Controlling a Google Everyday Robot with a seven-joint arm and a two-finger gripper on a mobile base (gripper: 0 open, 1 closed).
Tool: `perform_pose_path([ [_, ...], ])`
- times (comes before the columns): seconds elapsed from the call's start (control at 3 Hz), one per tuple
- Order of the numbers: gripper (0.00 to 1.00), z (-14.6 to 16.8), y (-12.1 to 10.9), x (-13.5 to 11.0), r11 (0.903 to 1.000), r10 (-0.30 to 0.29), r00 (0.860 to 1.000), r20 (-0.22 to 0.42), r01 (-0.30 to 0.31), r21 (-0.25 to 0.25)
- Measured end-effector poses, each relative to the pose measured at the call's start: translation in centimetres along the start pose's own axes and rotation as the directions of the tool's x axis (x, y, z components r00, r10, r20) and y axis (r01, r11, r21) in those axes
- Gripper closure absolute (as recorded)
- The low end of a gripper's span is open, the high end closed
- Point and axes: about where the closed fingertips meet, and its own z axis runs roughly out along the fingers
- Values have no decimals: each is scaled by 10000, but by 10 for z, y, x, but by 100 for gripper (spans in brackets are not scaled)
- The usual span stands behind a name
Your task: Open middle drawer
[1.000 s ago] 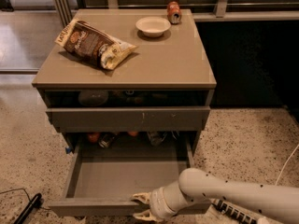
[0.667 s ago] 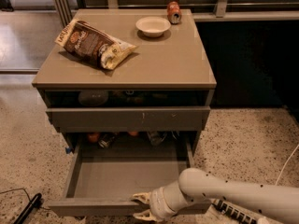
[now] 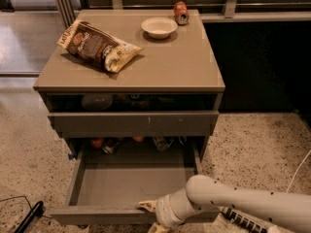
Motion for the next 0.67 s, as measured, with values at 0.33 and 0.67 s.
perform_pose_path([
  [0.33, 0, 0, 0, 0, 10000, 0, 10000, 1, 0, -3],
  [0.67, 0, 0, 0, 0, 10000, 0, 10000, 1, 0, -3],
])
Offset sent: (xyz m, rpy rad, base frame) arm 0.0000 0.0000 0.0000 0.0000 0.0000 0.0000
